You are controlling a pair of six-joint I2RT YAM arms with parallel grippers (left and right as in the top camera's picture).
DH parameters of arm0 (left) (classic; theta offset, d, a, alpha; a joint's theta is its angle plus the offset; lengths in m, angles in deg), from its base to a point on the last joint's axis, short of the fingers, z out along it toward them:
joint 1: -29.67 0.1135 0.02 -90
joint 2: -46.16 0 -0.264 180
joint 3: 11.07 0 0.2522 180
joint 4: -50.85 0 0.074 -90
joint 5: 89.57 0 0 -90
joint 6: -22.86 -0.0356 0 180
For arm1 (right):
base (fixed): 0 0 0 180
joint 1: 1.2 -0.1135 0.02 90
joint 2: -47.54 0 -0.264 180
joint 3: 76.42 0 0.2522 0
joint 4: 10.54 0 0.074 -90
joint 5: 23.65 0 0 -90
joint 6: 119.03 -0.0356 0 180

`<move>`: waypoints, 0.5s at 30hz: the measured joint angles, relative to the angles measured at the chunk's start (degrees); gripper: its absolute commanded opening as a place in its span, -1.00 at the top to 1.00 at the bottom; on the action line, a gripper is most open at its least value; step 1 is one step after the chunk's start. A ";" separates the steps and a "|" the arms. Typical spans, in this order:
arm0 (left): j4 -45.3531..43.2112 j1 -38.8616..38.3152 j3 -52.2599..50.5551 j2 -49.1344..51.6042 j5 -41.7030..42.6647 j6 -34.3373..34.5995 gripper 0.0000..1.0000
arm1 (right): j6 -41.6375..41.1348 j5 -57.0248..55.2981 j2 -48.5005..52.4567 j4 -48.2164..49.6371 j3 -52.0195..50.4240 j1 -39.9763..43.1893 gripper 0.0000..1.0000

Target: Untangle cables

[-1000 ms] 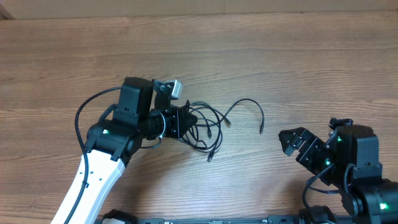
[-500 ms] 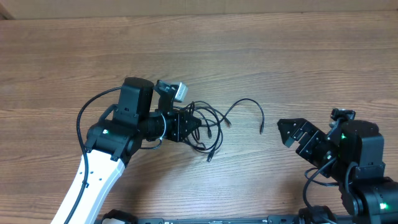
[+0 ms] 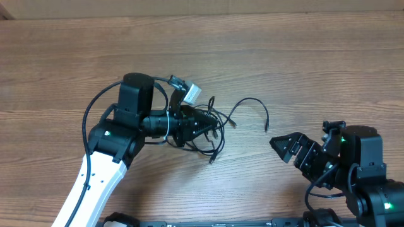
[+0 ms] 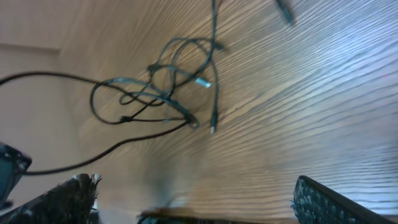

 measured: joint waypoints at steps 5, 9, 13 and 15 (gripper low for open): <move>-3.37 0.00 0.00 0.04 3.52 -0.55 0.92 | -0.13 4.24 0.00 1.81 0.00 0.00 -1.00; -8.31 0.13 0.00 0.04 6.64 -0.63 0.92 | -0.15 5.84 0.00 2.40 0.00 0.00 -1.00; -14.73 2.36 0.13 0.04 9.03 1.75 0.92 | -0.17 6.56 0.00 2.49 0.00 -0.17 -1.00; -18.60 4.24 0.39 0.07 10.05 4.17 0.92 | -0.13 6.91 0.00 2.80 0.00 -0.81 -1.00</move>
